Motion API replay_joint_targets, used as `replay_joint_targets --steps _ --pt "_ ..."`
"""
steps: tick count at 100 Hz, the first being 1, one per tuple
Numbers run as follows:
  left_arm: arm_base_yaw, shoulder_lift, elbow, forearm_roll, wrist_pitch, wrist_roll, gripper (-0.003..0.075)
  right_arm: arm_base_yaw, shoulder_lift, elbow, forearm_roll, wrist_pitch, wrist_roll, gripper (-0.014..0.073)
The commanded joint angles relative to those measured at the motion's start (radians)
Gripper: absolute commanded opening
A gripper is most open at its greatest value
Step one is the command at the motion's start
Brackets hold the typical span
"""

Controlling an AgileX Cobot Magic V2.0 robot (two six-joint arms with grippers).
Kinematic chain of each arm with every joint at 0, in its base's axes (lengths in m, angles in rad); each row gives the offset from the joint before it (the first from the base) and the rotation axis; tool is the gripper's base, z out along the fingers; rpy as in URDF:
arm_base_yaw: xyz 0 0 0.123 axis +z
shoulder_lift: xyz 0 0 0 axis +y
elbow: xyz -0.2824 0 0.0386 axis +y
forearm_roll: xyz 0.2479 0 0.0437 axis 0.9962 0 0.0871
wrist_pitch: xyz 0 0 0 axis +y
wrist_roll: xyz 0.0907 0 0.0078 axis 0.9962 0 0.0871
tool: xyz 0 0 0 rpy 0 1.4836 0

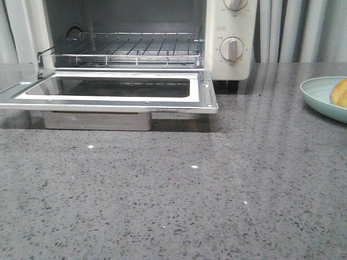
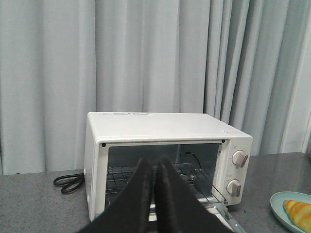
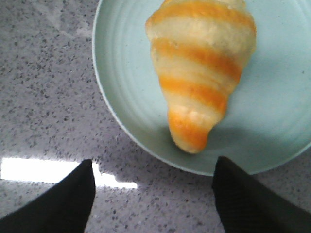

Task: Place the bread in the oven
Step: 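Lower the right gripper over the croissant and grasp its end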

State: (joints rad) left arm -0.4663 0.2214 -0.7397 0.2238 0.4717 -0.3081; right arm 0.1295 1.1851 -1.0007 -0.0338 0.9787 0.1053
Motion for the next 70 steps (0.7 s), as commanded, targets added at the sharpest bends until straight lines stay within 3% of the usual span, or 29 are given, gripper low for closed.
replay_joint_targets --steps 1,32,70 --pt "-0.008 0.014 -0.024 0.005 -0.057 -0.006 -0.0022 0.002 0.002 -0.035 -0.058 -0.08 -0.005 0.0477" --pt "-0.008 0.014 -0.024 0.003 -0.057 -0.006 -0.0022 -0.009 0.023 -0.039 -0.151 -0.259 -0.005 0.0426" --pt "-0.008 0.014 -0.024 0.001 -0.055 -0.006 -0.0022 -0.06 0.185 -0.164 -0.14 -0.224 -0.005 0.0411"
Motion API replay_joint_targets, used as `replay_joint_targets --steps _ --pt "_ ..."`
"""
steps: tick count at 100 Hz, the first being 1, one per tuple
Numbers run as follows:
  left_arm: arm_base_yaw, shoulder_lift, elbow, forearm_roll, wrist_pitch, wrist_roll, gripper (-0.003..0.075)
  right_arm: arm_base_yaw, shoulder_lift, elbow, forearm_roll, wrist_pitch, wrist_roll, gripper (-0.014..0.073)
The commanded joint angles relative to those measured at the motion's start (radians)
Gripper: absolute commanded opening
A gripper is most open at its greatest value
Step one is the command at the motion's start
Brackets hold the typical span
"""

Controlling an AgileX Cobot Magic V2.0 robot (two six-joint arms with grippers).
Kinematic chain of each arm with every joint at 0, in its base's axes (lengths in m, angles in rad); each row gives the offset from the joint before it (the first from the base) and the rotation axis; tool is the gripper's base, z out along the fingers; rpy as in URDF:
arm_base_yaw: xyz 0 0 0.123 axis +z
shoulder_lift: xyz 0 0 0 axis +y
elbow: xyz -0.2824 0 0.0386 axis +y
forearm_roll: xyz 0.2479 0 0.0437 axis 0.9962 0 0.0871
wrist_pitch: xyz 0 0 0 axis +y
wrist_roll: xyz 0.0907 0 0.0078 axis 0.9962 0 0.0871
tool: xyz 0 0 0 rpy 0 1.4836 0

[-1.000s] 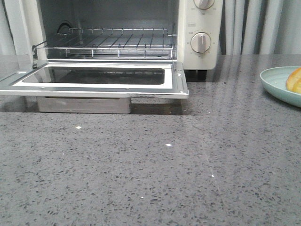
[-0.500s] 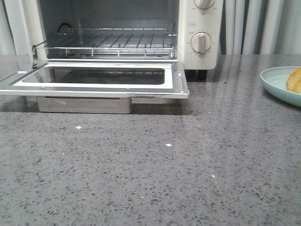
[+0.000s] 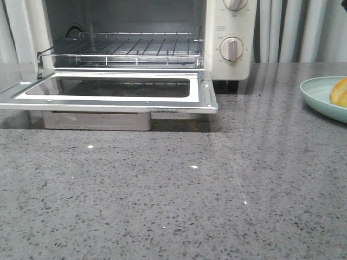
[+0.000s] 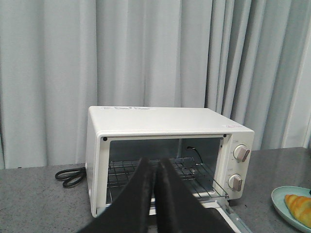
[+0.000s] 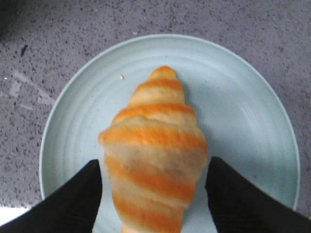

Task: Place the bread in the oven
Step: 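Lower the right gripper over the croissant and grasp its end, then lift the croissant with the right gripper and carry it into the oven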

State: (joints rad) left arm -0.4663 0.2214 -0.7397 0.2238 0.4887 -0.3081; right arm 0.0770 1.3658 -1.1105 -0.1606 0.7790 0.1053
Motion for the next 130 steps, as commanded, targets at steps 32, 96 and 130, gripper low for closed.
replay_joint_targets --steps 32,96,130 --pt "-0.008 0.014 -0.024 -0.004 -0.072 -0.006 -0.0022 -0.008 0.118 -0.066 -0.012 0.002 -0.005 0.0411" --pt "0.033 0.014 -0.116 0.085 0.043 -0.006 -0.0022 -0.001 0.058 -0.066 -0.012 0.043 -0.005 -0.0074" --pt "0.214 0.014 -0.193 0.178 0.125 -0.006 -0.0022 0.182 -0.126 -0.146 -0.012 0.237 -0.051 -0.0074"
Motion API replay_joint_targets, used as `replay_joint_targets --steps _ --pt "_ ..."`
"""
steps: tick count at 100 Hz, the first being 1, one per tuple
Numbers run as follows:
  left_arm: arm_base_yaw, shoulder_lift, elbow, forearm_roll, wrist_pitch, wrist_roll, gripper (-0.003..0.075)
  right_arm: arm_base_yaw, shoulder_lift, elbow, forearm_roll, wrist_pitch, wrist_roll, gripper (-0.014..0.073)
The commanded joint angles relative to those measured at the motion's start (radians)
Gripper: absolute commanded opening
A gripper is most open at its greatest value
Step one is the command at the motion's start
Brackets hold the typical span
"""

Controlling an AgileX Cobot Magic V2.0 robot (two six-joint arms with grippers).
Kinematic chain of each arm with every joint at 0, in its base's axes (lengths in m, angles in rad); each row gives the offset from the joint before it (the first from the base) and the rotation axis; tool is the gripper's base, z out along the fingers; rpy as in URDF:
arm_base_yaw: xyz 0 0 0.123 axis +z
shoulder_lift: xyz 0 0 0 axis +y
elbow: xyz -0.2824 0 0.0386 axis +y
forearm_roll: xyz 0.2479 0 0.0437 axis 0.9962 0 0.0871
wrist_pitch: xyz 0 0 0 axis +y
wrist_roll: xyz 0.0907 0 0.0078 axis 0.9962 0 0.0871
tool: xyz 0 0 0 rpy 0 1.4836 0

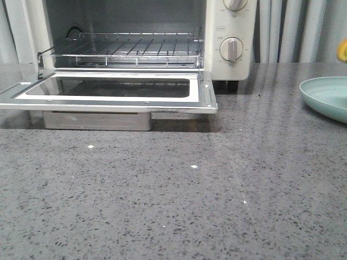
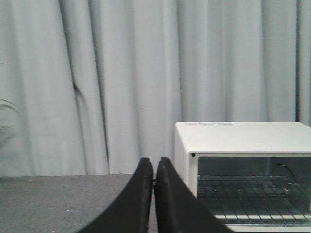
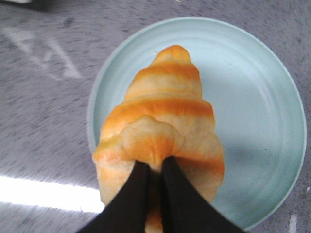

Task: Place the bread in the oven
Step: 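Lift the croissant with the right gripper and carry it into the oven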

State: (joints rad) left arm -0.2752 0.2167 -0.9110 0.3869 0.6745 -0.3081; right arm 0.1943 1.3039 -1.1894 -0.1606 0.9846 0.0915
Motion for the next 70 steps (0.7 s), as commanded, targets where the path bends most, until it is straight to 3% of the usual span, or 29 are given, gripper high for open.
replay_joint_targets --steps 1,19,37,70 --pt "0.026 0.018 -0.022 0.015 -0.061 -0.006 -0.0022 0.072 -0.07 -0.071 -0.012 0.039 -0.037 -0.0074" --pt "0.031 0.018 -0.022 0.015 -0.061 -0.006 -0.0021 0.276 -0.097 -0.192 0.062 0.111 -0.098 -0.0074" --pt "0.031 0.018 -0.022 0.015 -0.061 -0.006 -0.0021 0.454 -0.078 -0.303 0.078 0.095 -0.103 -0.0073" --pt "0.031 0.018 -0.022 0.013 -0.043 -0.006 -0.0022 0.495 0.148 -0.504 0.071 0.104 -0.14 -0.0066"
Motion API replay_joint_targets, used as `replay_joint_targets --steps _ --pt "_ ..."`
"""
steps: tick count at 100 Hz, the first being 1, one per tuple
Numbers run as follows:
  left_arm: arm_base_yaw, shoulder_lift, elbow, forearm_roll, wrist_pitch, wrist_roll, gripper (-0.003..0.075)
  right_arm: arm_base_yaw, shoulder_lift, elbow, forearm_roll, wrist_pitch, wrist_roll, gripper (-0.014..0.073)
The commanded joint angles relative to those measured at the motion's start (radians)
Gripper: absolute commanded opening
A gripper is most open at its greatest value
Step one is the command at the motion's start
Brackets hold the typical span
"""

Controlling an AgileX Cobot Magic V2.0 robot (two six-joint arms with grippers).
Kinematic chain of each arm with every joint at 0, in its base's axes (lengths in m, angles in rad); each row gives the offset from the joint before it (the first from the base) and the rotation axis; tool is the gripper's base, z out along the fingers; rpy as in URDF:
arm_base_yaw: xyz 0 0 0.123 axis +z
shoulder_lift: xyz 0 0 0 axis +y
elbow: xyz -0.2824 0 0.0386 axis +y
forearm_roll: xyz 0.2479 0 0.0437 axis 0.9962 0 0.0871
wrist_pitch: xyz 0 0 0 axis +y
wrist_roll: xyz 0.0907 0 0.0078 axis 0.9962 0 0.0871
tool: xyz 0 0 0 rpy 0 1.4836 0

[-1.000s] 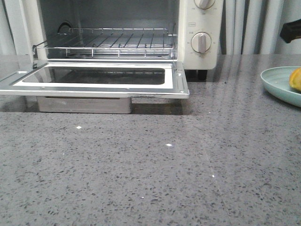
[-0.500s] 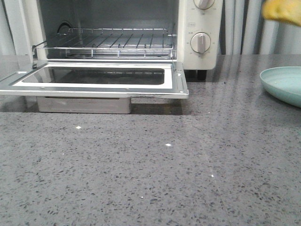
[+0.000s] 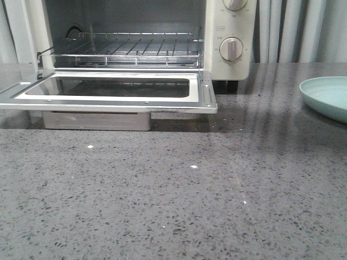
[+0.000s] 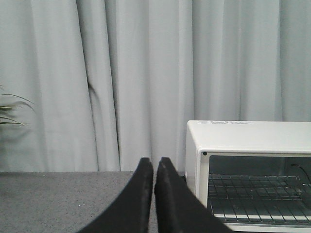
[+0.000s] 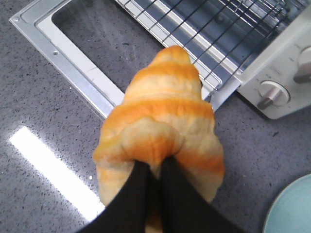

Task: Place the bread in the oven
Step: 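Lift the croissant with the right gripper and carry it into the oven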

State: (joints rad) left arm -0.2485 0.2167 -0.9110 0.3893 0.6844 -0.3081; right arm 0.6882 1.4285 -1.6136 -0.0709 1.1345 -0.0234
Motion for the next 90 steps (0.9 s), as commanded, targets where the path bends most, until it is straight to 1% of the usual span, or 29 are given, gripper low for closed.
replay_joint_targets --steps 1,17,25,45,53,67,90 --pt "0.004 0.018 -0.022 0.011 -0.054 -0.006 -0.0022 0.001 0.034 -0.084 -0.019 -0.048 -0.031 -0.0066" --pt "0.004 0.018 -0.022 0.011 -0.032 -0.006 -0.0021 0.001 0.132 -0.166 -0.026 -0.076 -0.063 -0.0066" --pt "0.004 0.018 -0.022 0.011 -0.032 -0.006 -0.0021 0.001 0.176 -0.2 -0.026 -0.095 -0.1 -0.0066" --pt "0.004 0.018 -0.022 0.011 -0.032 -0.006 -0.0021 0.001 0.278 -0.279 -0.03 -0.121 -0.144 -0.0066" --pt "0.004 0.018 -0.022 0.011 -0.03 -0.006 -0.0021 0.001 0.316 -0.306 -0.053 -0.145 -0.15 -0.0066" --pt "0.004 0.018 -0.022 0.011 -0.027 -0.006 -0.0022 0.001 0.36 -0.322 -0.126 -0.198 -0.15 -0.0066" --pt "0.004 0.018 -0.022 0.013 -0.017 -0.006 -0.0021 0.001 0.403 -0.322 -0.167 -0.301 -0.15 -0.0067"
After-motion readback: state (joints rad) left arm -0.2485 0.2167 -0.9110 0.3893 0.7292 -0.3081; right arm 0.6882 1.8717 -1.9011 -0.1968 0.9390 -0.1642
